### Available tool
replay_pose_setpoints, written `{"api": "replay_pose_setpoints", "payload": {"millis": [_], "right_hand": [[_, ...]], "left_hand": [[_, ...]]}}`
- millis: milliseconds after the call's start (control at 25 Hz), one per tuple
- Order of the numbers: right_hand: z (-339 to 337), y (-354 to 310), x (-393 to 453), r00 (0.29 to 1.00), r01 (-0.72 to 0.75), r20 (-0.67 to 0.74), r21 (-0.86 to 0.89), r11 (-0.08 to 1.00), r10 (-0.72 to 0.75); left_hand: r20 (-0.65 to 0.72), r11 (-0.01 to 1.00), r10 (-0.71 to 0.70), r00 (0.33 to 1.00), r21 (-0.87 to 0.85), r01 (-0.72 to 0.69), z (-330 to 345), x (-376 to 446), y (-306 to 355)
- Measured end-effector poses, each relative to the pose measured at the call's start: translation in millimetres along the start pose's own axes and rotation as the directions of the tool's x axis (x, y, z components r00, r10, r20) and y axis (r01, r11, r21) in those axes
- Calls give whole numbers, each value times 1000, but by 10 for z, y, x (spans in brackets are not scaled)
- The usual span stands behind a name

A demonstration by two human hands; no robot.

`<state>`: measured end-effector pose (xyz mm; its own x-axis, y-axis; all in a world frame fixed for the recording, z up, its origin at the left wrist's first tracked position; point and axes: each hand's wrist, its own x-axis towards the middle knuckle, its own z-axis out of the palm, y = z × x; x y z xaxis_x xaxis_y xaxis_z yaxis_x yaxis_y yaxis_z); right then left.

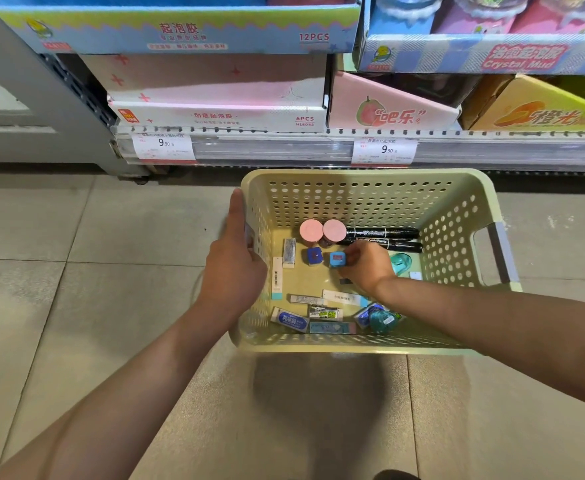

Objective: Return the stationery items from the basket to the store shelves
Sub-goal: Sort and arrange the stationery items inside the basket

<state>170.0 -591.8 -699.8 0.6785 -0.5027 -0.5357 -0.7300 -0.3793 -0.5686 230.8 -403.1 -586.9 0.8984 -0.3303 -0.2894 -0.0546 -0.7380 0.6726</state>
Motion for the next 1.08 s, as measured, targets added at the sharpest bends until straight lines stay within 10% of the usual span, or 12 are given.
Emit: {"api": "replay_pose_setpoints", "payload": {"millis": [1080], "right_hand": [[-46,-99,-160,999,5,32,-26,1000,-4]], "left_hand": [[-13,1000,14,1000,-4,-14,2,-4,8]]}}
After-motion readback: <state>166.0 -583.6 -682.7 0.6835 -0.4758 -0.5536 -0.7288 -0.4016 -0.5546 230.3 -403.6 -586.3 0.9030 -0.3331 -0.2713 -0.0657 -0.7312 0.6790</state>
